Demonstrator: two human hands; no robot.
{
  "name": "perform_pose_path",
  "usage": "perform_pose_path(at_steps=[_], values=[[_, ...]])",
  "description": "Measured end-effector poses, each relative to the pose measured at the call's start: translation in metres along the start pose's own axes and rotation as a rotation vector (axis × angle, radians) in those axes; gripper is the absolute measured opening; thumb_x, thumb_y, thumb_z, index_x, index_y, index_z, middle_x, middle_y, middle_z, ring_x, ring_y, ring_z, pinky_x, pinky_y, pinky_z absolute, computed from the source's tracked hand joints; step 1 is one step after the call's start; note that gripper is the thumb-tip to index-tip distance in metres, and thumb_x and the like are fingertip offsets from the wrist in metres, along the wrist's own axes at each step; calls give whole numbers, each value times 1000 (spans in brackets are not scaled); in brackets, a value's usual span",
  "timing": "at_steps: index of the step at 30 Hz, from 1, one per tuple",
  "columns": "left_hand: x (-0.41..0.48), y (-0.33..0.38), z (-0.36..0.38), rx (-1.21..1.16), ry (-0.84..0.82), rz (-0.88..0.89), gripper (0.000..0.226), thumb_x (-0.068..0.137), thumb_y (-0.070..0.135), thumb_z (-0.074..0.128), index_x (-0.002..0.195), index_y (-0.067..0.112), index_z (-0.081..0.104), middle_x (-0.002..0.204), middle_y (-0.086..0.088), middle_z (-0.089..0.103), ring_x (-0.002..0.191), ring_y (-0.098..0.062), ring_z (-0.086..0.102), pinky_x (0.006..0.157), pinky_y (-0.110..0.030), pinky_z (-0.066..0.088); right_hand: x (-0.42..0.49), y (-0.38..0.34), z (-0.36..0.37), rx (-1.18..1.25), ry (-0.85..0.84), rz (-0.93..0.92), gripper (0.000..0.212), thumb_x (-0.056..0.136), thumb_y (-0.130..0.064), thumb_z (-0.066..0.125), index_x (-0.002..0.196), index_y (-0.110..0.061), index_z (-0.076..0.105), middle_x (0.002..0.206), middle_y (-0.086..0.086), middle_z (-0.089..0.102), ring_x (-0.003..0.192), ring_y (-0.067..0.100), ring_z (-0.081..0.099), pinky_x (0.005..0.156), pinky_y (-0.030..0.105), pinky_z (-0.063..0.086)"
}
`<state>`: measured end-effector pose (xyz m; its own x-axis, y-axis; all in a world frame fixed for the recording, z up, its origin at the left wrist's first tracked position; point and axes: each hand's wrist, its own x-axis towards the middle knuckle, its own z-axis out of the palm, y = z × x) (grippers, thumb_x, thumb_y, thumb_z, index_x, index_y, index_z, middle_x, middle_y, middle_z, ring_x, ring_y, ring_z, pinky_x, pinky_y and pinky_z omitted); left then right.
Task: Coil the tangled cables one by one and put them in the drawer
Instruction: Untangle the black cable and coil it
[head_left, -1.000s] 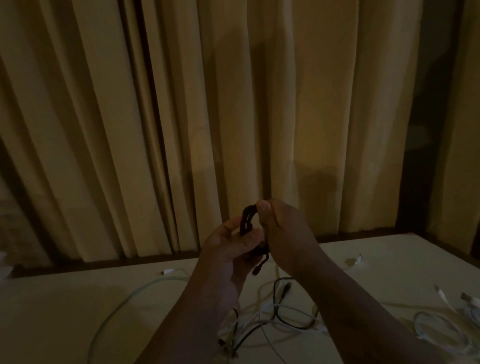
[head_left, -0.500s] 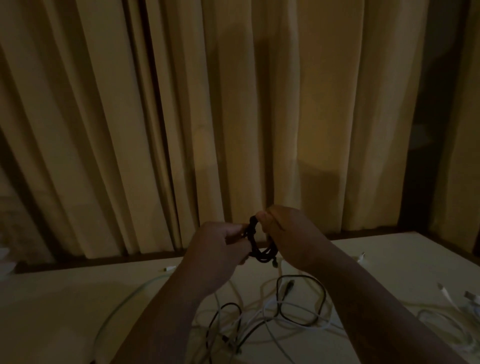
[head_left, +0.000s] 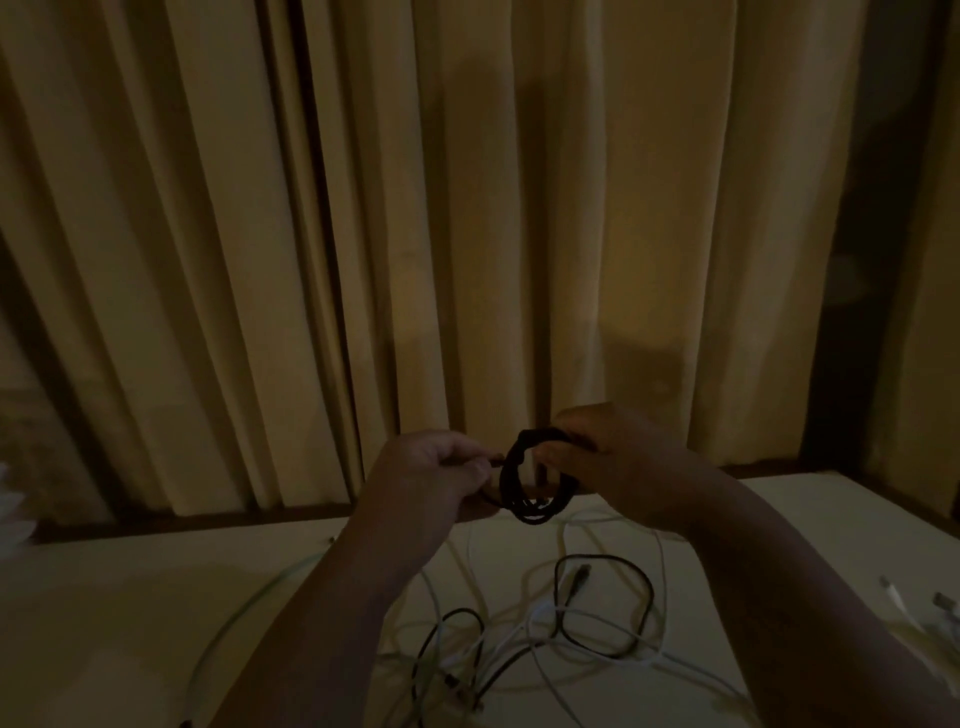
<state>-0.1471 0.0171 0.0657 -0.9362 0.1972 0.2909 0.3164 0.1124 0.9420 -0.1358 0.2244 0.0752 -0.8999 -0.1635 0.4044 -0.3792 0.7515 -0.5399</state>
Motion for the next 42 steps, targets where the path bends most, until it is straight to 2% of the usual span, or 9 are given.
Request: perform_pose_path(at_steps=[3, 6, 13, 20, 25, 27, 31, 36, 42], values=[[2, 1, -1, -390, -76, -192, 23, 99, 1, 50, 97, -4, 72, 68, -7, 68, 60, -20, 63, 56, -30, 56, 0, 0, 0, -6, 65, -46, 24, 100, -33, 59, 79, -23, 63, 68, -5, 59, 58, 2, 53, 55, 17, 42], [6, -6, -4, -473, -70, -236, 24, 101, 3, 49, 105, -6, 71, 71, -6, 57, 53, -13, 47, 47, -25, 45, 1, -1, 4, -40, 87, -70, 19, 100, -35, 58, 83, -30, 64, 73, -6, 63, 67, 5, 60, 58, 19, 46], [7, -13, -12, 342, 127, 188, 15, 96, 21, 65, 93, 28, 78, 84, 9, 73, 77, 3, 63, 66, -19, 45, -4, 4, -7, 165, -28, 13, 32, 94, -34, 67, 72, -12, 69, 60, 1, 61, 54, 9, 51, 55, 25, 41], [3, -9, -3, 351, 265, 356, 11, 96, 25, 64, 95, 28, 75, 71, 13, 65, 63, 1, 60, 53, -14, 44, -11, 5, -17, 262, -213, 97, 24, 93, -36, 69, 82, -17, 76, 73, 4, 74, 63, 15, 59, 65, 37, 45], [6, -17, -3, 489, 291, 578, 19, 100, 19, 56, 103, 22, 75, 96, 14, 66, 91, 3, 61, 75, -17, 49, -11, 5, -22, 326, -103, 72, 21, 91, -29, 70, 93, -9, 76, 82, 8, 77, 76, 17, 71, 70, 29, 56], [9, -24, -2, 525, 307, 643, 23, 100, 17, 52, 105, 19, 74, 98, 12, 66, 91, 0, 62, 77, -17, 50, -13, 2, -19, 470, -65, 63, 25, 83, -30, 71, 92, -7, 76, 87, 12, 77, 86, 22, 75, 83, 38, 61], [12, -31, 2, 469, 384, 572, 19, 98, 16, 58, 102, 24, 75, 100, 11, 64, 91, -5, 62, 74, -35, 56, -10, -6, -2, 572, 9, -19, 17, 88, -29, 69, 86, -14, 76, 90, 18, 75, 92, 40, 72, 87, 61, 56], [8, -19, 12, -64, 377, 125, 37, 95, 10, 64, 74, 37, 77, 83, 9, 77, 85, -10, 72, 74, -27, 55, -4, -19, 26, 637, 150, -43, 20, 98, -20, 62, 90, -8, 75, 80, 8, 73, 67, 16, 65, 65, 28, 55], [11, -14, 13, -690, 253, -297, 19, 98, 6, 55, 100, 5, 74, 85, -11, 78, 74, -20, 74, 62, -29, 57, 1, -23, 54, 697, 356, 34, 20, 98, -21, 63, 86, -11, 75, 72, -1, 74, 63, 4, 67, 59, 20, 53]])
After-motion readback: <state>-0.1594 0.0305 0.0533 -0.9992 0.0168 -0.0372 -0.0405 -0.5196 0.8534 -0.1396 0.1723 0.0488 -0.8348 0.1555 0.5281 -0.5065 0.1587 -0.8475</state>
